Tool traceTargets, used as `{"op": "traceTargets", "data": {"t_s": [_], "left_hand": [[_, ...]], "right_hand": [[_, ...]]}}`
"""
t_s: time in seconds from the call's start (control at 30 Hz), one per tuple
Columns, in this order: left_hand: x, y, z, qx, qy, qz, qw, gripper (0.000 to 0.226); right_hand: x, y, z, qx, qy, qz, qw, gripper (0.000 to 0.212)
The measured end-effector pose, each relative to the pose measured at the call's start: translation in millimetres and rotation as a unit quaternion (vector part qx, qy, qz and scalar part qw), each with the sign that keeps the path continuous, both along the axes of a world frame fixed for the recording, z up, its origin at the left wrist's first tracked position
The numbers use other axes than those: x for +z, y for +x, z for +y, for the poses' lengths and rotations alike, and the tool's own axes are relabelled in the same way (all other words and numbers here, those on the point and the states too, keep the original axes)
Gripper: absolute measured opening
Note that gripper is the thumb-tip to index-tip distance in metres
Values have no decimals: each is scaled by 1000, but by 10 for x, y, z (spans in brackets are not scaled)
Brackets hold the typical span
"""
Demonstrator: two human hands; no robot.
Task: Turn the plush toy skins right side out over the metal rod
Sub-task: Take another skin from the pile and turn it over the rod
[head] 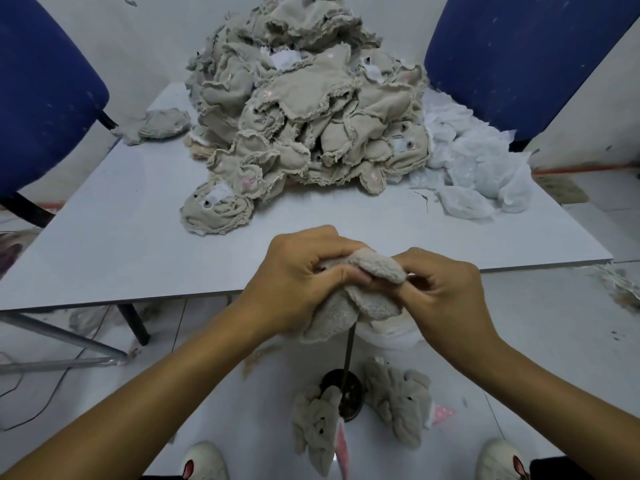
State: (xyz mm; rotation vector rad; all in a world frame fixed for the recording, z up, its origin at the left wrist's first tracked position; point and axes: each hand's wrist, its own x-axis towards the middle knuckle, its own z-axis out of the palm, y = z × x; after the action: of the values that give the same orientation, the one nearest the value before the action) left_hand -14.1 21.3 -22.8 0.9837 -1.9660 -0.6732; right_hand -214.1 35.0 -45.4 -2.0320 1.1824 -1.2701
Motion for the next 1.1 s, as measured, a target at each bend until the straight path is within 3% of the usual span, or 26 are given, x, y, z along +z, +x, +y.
{"op": "traceTargets", "data": {"t_s": [0.13,0.23,0.37,0.4,0.53,0.6,0.83,0.93,1.03,1.1], "left_hand": [[12,67,-75,-23,54,-94,994,15],[24,71,-51,-26,53,-5,998,14],[36,98,-48,-26,145,159,976,15],[45,135,-65,-41,170,143,974,15],[33,192,-110,-86,198,-93,972,29],[55,148,-136,-83,163,-122,976,32],[126,40,-149,-44,126,124,983,22],[177,114,-178,-67,158,186,967,34],[97,198,-198,-97,193,27,976,38],[-14,184,-201,-81,182,-64,978,28]], "right_hand": [[-22,30,-34,29,110,19,993,23],[18,-15,-27,95,160,61,981,34],[183,-52,-47,64,117,-52,990,30],[224,-38,-36,57,90,-73,992,28],[262,127,21,50,37,-64,996,22],[257,154,22,38,61,-71,995,23],[298,-146,-59,137,145,62,978,74],[277,-178,-85,115,164,47,979,65],[253,-118,-96,68,113,-7,991,40],[215,-74,-82,59,63,72,994,28]]}}
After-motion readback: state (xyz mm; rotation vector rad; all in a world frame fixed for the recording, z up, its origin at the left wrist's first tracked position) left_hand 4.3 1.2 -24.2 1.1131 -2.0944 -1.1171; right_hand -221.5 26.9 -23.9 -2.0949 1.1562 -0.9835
